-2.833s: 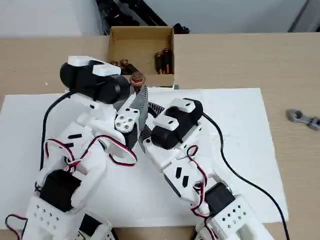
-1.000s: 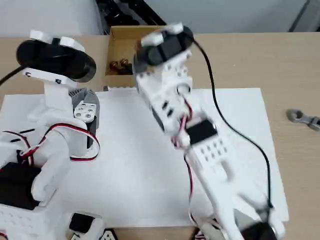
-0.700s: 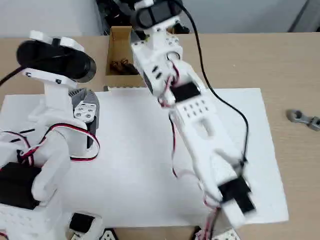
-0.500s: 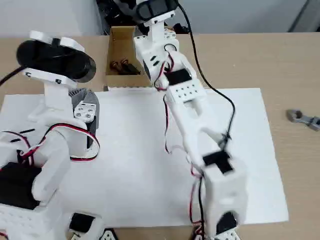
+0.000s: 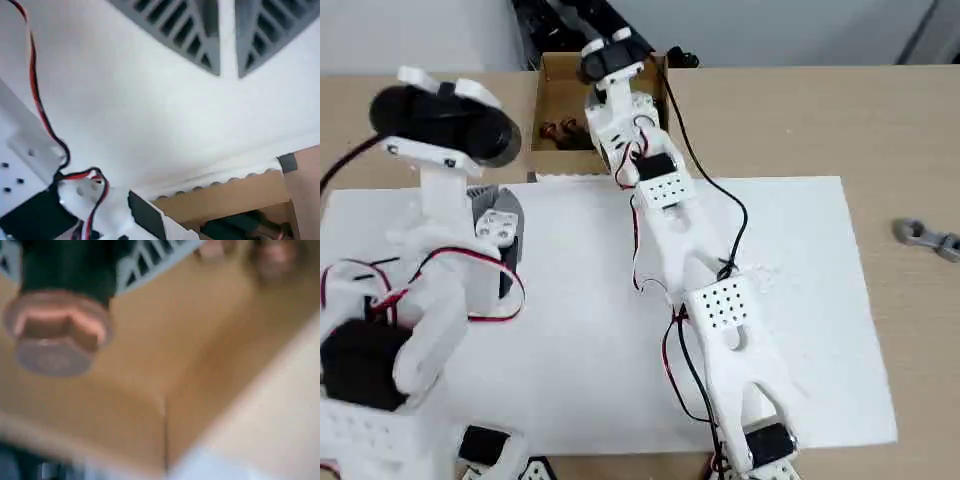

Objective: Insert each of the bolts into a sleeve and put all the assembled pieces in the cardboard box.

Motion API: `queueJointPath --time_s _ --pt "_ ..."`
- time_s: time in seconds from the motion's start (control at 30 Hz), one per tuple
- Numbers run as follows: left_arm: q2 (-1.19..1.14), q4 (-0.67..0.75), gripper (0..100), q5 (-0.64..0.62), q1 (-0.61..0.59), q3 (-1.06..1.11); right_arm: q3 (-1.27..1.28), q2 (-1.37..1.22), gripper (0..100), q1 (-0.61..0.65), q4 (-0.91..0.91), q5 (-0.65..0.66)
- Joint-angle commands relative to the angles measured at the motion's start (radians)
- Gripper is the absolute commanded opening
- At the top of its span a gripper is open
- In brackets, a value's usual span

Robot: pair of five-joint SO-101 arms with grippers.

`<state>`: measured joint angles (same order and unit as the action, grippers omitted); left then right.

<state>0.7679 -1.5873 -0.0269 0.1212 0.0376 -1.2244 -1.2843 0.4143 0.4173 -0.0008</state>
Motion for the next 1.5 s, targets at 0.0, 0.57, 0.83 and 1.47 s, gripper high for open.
queueJointPath --time_s 0.0,0.57,0.83,1.47 --pt "0.077 0.026 1 0.008 -0.006 0.044 -0.210 -0.027 1.0 -0.022 0.059 0.011" --pt "0.196 0.020 1 0.009 -0.006 0.151 -0.459 -0.081 23.2 -0.025 0.386 -0.083" --pt "0.222 0.025 1 0.011 -0.009 0.145 -0.460 0.197 7.8 -0.027 0.723 -0.083" --pt "0.793 0.345 1 0.133 -0.071 0.823 -0.239 1.156 0.4 -0.102 1.283 -0.141"
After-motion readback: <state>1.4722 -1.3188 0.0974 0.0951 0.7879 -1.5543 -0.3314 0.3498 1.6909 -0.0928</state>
